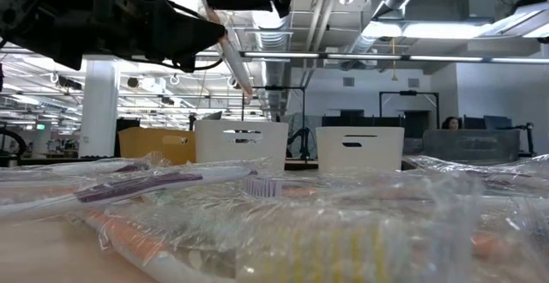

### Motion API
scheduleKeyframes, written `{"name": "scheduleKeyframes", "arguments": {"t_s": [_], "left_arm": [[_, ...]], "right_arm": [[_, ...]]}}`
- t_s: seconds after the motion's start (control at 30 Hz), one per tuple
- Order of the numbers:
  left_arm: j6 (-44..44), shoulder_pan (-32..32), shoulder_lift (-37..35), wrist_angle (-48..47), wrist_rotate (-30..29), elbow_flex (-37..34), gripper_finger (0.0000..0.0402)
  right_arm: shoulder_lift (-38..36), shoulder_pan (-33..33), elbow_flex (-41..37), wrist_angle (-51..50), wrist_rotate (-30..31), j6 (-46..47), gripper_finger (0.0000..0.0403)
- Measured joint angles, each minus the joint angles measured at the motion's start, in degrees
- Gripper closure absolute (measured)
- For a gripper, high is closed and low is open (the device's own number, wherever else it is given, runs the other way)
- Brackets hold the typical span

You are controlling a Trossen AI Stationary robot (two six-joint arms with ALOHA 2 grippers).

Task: Pick & Place Toothbrushes
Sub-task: Put the orange toothbrush into the orange bin

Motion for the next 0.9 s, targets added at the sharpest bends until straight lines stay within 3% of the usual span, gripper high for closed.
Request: {"name": "scheduleKeyframes", "arguments": {"t_s": [0.13, 0.4, 0.57, 0.73, 0.9], "left_arm": [[0.0, 0.0, -0.04, -0.04, -0.01, -0.4, 0.0392], [0.13, 0.0, -1.57, -4.98, 0.0, -0.42, 0.0394], [1.51, 0.0, -7.68, -12.44, -3.75, -0.4, 0.0394], [4.8, 0.0, -18.34, -32.68, -10.79, 2.43, 0.0394], [8.49, 0.13, -25.26, -57.58, -19.03, 11.33, 0.0395]], "right_arm": [[0.0, 0.68, 0.0, -0.83, 0.96, 0.12, 0.0312], [-2.86, 4.55, -0.02, -13.51, 20.53, 4.0, 0.027], [-6.29, 9.12, 0.0, -22.97, 25.83, 10.56, 0.026], [-8.69, 12.49, -0.02, -30.21, 30.13, 16.86, 0.0256], [-9.11, 14.88, -0.02, -35.63, 34.51, 20.6, 0.0259]]}}
